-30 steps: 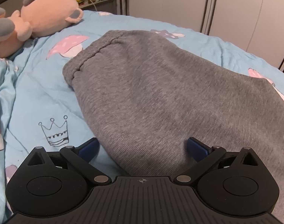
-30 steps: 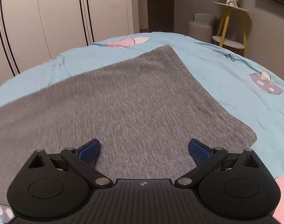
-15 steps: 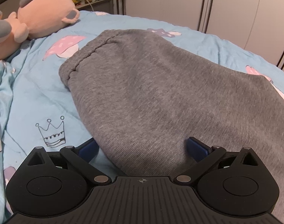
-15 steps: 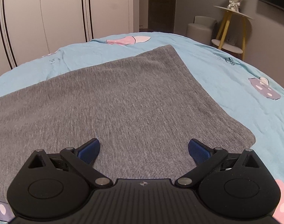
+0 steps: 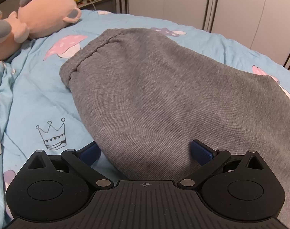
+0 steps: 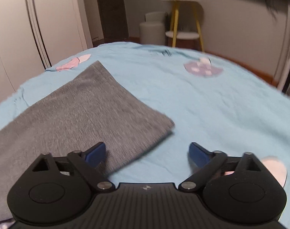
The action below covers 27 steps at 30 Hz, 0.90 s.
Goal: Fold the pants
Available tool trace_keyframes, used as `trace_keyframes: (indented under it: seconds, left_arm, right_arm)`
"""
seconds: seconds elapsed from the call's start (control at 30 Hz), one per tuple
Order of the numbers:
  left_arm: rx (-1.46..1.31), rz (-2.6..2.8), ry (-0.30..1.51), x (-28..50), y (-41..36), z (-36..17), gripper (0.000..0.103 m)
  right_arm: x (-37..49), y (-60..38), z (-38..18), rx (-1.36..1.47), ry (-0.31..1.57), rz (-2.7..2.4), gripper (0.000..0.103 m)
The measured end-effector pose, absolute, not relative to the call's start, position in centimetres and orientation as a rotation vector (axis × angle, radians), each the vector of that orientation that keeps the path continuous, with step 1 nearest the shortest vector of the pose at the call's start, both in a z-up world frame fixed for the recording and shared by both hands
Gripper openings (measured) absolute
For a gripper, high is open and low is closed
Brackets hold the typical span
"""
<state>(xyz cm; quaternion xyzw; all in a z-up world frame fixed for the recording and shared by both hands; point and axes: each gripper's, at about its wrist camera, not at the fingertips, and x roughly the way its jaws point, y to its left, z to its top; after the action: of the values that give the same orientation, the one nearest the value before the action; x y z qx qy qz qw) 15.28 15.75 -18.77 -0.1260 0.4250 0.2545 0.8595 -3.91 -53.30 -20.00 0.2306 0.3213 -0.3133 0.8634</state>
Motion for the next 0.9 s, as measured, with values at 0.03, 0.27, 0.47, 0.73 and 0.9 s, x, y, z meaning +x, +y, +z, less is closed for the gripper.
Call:
trace_keyframes:
  seconds: [0.03, 0.27, 0.47, 0.73, 0.9]
  left_arm:
    - [-0.265, 0.534, 0.892, 15.3, 15.7, -18.8, 0.103]
    - [-0.259, 0.539, 0.895, 15.4, 15.6, -18.8, 0.103]
    - [-0.253, 0.541, 0.896, 15.4, 15.6, -18.8, 0.103]
    - [-0.240, 0.544, 0.896, 15.5, 15.5, -18.9, 0.103]
    - [-0.239, 0.544, 0.898, 15.5, 15.5, -18.9, 0.103]
  right_arm:
    - [-4.5, -53.9, -20.4, 0.545, 0.665, -0.655, 0.077]
    - [-6.1, -56.5, -21.5, 0.799, 0.518, -0.595, 0.057]
    - [-6.0, -58.4, -22.9, 0.979, 0.440, -0.528, 0.049]
    - [-4.6, -59.0, -23.7, 1.023, 0.405, -0.500, 0.049]
    - [-3.5, -58.7, -23.8, 1.003, 0.406, -0.475, 0.046]
